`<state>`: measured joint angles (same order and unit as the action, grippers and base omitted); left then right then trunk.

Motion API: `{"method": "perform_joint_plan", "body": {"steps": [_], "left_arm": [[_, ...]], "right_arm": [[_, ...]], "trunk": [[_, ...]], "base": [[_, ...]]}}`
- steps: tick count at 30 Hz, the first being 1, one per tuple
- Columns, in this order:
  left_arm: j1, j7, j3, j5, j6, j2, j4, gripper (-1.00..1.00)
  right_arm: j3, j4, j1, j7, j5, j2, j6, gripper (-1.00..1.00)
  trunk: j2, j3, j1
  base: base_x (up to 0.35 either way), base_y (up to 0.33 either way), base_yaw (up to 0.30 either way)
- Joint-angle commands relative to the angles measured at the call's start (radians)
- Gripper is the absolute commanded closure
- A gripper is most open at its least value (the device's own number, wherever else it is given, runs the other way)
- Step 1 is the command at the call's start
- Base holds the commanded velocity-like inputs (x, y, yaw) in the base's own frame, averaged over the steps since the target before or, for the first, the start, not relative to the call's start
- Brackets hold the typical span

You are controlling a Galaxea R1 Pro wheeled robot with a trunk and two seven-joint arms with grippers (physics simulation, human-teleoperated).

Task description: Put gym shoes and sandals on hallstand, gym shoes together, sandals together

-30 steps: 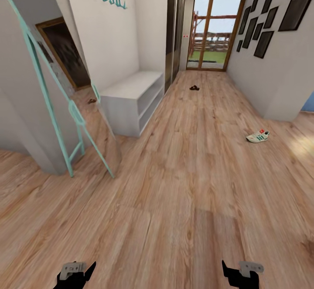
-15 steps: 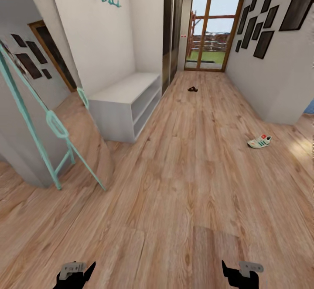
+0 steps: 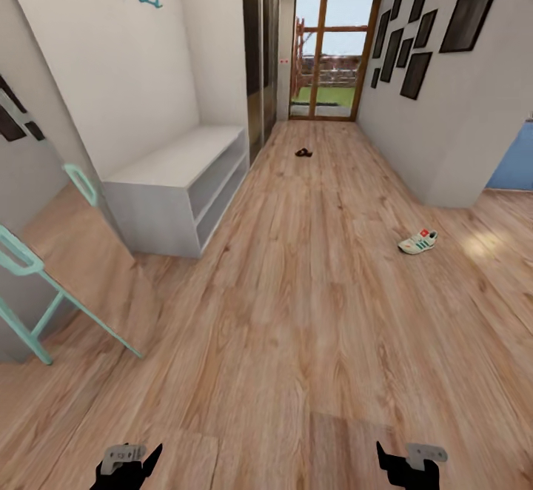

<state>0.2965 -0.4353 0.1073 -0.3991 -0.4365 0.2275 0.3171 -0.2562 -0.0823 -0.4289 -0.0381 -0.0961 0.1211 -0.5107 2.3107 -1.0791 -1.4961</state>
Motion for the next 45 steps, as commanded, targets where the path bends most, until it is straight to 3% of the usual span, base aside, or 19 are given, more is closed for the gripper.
{"method": "perform_joint_plan", "body": {"steps": [1,45], "left_arm": [[0.001,-0.002,0.008,-0.010,-0.004,0.001,-0.001,-1.00],[0.001,-0.002,0.008,-0.010,-0.004,0.000,-0.001,-1.00]], "right_arm": [[-0.009,0.001,-0.001,-0.003,-0.010,0.000,-0.003,-1.00],[-0.010,-0.002,-0.001,-0.004,-0.008,-0.006,-0.003,-1.00]], "trunk": [[0.000,-0.001,0.000],[0.000,-0.001,0.000]], "base": [[0.340,-0.094,-0.033],[0.339,-0.032,-0.002]]}}
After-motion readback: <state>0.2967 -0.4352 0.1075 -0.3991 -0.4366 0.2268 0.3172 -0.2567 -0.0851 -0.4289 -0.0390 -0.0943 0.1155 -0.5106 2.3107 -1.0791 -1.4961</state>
